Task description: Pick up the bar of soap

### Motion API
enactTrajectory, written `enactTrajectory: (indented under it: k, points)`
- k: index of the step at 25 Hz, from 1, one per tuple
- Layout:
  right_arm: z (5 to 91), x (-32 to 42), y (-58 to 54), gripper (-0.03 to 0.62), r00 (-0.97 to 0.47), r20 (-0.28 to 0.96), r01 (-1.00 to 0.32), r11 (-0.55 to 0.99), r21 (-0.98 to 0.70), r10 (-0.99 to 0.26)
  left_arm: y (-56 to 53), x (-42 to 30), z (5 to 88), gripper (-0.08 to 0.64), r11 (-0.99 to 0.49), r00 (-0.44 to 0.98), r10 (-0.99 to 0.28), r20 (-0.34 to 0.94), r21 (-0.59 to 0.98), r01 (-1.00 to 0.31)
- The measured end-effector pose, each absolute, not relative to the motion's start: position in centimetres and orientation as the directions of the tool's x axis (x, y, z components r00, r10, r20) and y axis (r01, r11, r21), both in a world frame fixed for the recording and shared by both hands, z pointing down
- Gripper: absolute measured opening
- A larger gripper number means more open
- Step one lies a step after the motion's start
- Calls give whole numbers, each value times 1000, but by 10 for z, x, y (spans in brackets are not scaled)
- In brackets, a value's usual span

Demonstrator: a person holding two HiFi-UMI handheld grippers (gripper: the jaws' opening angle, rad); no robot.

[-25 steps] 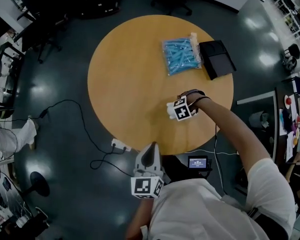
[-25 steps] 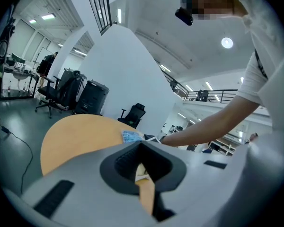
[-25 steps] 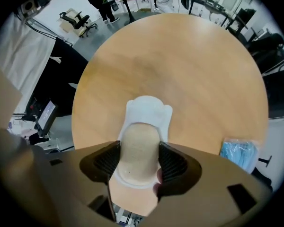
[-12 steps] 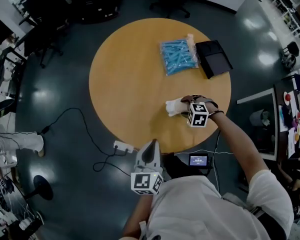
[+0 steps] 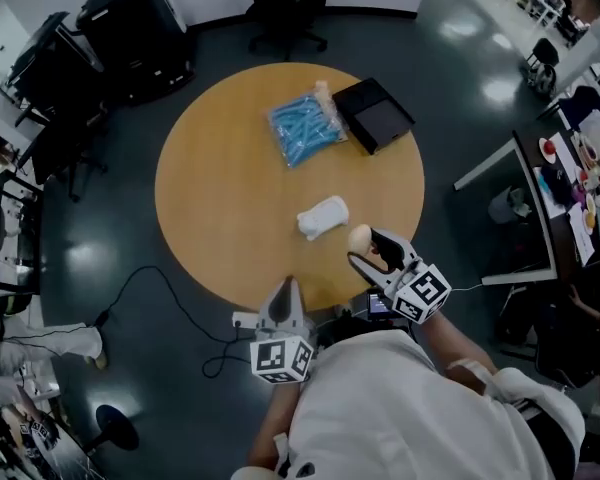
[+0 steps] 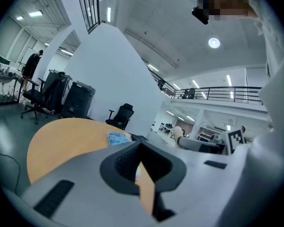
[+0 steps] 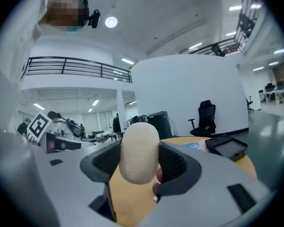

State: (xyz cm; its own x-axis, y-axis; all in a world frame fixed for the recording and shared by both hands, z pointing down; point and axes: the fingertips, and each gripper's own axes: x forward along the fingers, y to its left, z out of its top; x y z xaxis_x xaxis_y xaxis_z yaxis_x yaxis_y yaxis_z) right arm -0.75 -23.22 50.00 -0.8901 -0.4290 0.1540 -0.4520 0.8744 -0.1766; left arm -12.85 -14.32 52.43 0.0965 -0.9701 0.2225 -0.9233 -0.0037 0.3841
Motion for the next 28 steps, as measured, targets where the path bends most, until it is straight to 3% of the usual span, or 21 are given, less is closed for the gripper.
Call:
enactTrajectory:
  k: [10,28]
  points:
    - [504,3,-194,261,-870,134,-493,841,-225,-475,-163,-94,514,5,-97,177,-963,201,351,-931]
    - [505,6,-199,259,-866,135,-499,845,-194,-481,-163,-93,517,5,-85,170,-963,210,361,-929]
